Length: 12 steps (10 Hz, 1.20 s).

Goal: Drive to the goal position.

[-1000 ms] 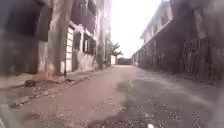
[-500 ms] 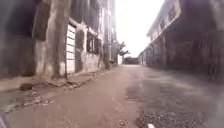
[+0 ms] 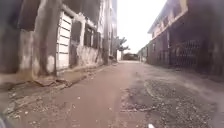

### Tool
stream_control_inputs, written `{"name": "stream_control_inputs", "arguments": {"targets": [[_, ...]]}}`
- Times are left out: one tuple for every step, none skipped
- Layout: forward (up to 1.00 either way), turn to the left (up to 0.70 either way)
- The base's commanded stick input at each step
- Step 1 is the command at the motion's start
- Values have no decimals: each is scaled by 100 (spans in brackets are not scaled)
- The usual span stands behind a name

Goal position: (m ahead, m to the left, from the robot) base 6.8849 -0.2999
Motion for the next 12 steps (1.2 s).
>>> {"name": "stream_control_inputs", "arguments": {"targets": [[100, -5], [100, 0], [100, 0], [100, -23], [100, -8], [100, 0], [100, 0], [100, -12], [100, -27], [100, -12], [100, -2], [100, -9]]}}
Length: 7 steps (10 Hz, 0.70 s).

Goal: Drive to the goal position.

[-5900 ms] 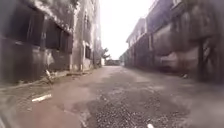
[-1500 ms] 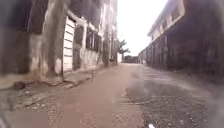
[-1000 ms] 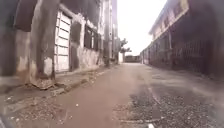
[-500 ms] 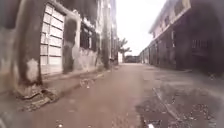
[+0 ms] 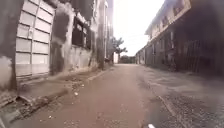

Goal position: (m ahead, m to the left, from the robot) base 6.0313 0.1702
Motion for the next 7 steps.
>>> {"name": "stream_control_inputs", "arguments": {"targets": [[100, -16], [100, -22], [100, -13], [100, 0], [100, -14], [100, -25], [100, -9]]}}
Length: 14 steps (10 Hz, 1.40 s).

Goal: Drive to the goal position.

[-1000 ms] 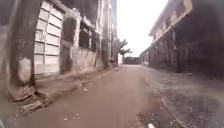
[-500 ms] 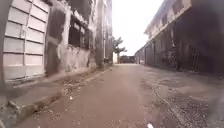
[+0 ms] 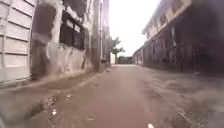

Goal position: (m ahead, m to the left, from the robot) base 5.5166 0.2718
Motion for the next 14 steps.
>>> {"name": "stream_control_inputs", "arguments": {"targets": [[100, -6], [100, -20], [100, -26], [100, -25], [100, -15], [100, -1], [100, -7], [100, 0], [100, 0], [100, 0], [100, 0], [100, -13], [100, -21], [100, -8]]}}
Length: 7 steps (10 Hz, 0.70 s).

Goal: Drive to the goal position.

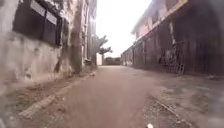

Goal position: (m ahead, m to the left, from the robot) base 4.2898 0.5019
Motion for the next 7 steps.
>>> {"name": "stream_control_inputs", "arguments": {"targets": [[100, 0], [100, 0], [100, -6], [100, -20], [100, -20], [100, -17], [100, -9]]}}
